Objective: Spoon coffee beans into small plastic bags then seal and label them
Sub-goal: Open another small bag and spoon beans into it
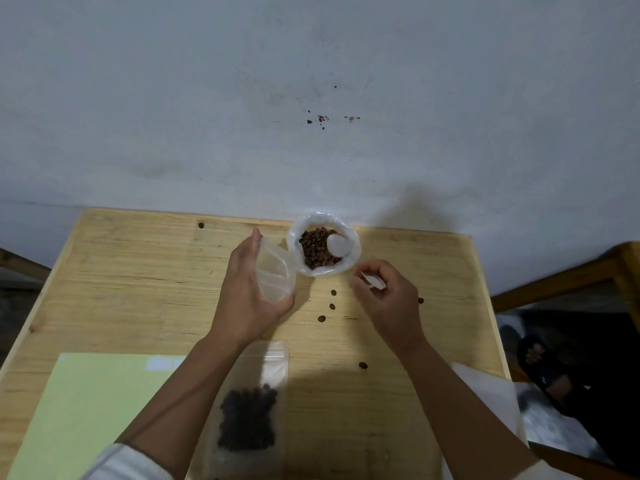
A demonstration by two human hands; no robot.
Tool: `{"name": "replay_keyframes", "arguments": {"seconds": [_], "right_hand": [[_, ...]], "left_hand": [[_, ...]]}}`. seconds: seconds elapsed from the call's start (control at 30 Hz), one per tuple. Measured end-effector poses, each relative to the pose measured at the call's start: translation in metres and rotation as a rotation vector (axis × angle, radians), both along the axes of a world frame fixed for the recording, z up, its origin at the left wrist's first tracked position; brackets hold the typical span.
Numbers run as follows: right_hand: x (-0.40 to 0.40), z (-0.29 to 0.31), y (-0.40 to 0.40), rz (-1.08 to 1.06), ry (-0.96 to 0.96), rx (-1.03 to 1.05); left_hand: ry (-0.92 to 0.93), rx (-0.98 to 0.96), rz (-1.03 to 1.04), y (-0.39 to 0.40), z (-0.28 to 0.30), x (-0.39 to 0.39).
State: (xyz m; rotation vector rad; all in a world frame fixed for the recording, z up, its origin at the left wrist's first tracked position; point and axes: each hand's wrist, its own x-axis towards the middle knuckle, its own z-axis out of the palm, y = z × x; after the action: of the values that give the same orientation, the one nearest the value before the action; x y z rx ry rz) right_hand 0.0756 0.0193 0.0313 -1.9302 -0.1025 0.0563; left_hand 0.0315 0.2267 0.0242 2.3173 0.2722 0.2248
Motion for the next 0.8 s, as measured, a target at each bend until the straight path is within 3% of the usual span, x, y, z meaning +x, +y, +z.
{"name": "replay_keyframes", "arguments": {"seconds": [0.27,0.37,0.43,0.57,0.8], "right_hand": [[0.018,-0.015,0.016,-0.289,-0.093,-0.142],[0.027,-0.022,0.026,-0.318,0.007,-0.123],[0.033,-0.028,0.031,-0.354,0.162,-0.032],[0.042,-0.036,0.034,-0.465,0.463,0.36],[0.049,-0.027,0.018,-0.485,0.481,0.521]], "left_hand": [[0.082,-0.124,-0.007,-0.017,-0.017,-0.002],[0.108,-0.128,-0.005,-0.022,-0.023,0.001],[0.126,-0.14,-0.009,-0.023,-0.026,0.004],[0.155,-0.157,-0.018,-0.024,-0.03,0.011],[0.198,-0.175,-0.016,-0.026,-0.032,0.018]]}}
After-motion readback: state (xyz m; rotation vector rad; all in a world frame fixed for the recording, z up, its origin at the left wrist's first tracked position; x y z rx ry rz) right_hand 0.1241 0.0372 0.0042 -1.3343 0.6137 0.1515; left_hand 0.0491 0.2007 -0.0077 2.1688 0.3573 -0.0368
